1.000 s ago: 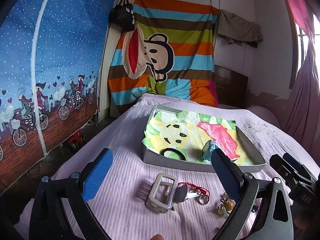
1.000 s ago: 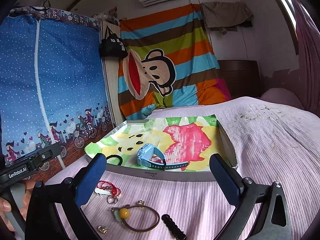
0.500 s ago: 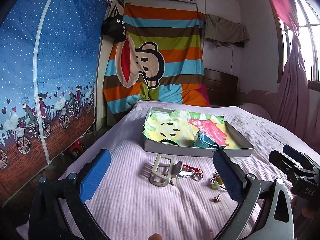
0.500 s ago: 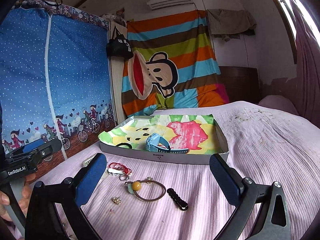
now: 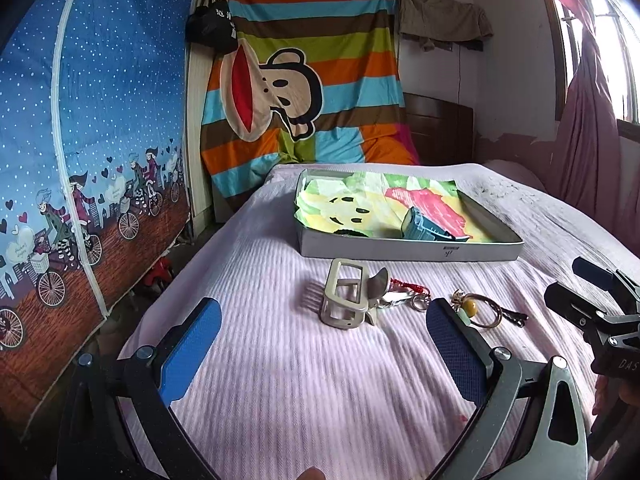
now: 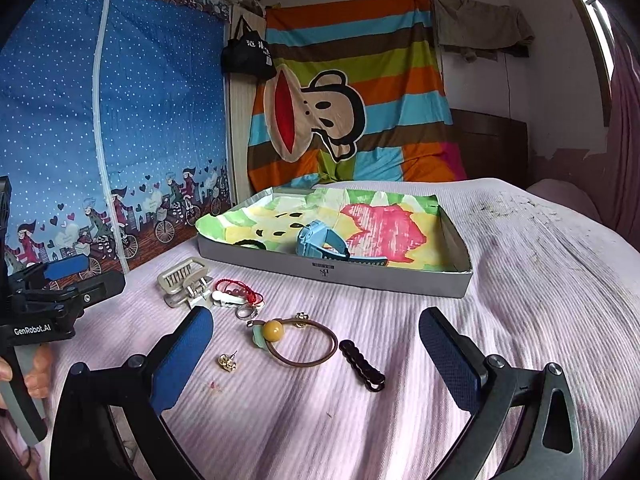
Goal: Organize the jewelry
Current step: 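Lift both open tools away from the tray, then grasp the white claw clip with the left tool while the right tool grasps the bead bracelet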
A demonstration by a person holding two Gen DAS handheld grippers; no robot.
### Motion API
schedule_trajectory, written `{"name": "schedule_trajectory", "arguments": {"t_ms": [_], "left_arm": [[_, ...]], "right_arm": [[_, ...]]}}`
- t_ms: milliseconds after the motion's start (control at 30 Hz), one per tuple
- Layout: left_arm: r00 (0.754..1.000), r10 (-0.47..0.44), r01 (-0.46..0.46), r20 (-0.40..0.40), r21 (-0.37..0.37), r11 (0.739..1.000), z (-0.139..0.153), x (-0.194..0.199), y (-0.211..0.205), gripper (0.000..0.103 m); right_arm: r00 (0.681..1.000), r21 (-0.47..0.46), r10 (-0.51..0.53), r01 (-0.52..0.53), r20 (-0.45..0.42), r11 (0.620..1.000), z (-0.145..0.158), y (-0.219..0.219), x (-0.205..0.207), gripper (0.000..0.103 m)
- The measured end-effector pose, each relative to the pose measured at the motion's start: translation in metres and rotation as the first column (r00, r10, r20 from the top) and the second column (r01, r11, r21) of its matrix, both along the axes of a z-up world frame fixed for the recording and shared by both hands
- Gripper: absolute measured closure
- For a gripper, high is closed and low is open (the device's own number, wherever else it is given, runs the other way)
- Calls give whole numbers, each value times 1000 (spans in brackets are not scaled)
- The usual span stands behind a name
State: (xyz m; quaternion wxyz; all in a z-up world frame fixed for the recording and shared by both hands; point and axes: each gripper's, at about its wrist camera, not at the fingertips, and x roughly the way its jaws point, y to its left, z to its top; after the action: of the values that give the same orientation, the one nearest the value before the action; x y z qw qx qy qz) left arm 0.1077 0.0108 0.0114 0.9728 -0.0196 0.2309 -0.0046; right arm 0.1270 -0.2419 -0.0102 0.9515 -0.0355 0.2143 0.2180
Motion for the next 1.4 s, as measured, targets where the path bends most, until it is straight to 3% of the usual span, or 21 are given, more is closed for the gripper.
{"name": "schedule_trajectory", "arguments": {"t_ms": [300,433,633,1033,1233,1300,1400], "left_arm": [[992,-32,37,-119,37,999,-20,26,5,3],[988,-55,60,-145,33,998,-24,35,5,3],[983,-91,100,-160,45,994,-28,49,-1,5],[960,-155,165,-233,25,986,-38,80,-8,38],[955,-169,171,-243,-17,985,-37,90,-4,52],[953,-178,178,-246,-21,984,-37,90,-5,60],[954,-178,181,-242,-11,983,-37,89,-7,61]], "right_arm": [[994,-15,17,-19,-109,1000,-15,6,20,0],[987,-18,43,-46,-157,999,-21,13,31,19],[977,-21,92,-98,-195,995,-27,24,43,33],[958,-33,158,-171,-239,985,-35,41,59,55],[952,-24,172,-184,-253,983,-37,43,61,79],[952,-17,178,-188,-249,982,-36,42,61,79],[953,-16,183,-192,-240,981,-35,42,59,79]]}}
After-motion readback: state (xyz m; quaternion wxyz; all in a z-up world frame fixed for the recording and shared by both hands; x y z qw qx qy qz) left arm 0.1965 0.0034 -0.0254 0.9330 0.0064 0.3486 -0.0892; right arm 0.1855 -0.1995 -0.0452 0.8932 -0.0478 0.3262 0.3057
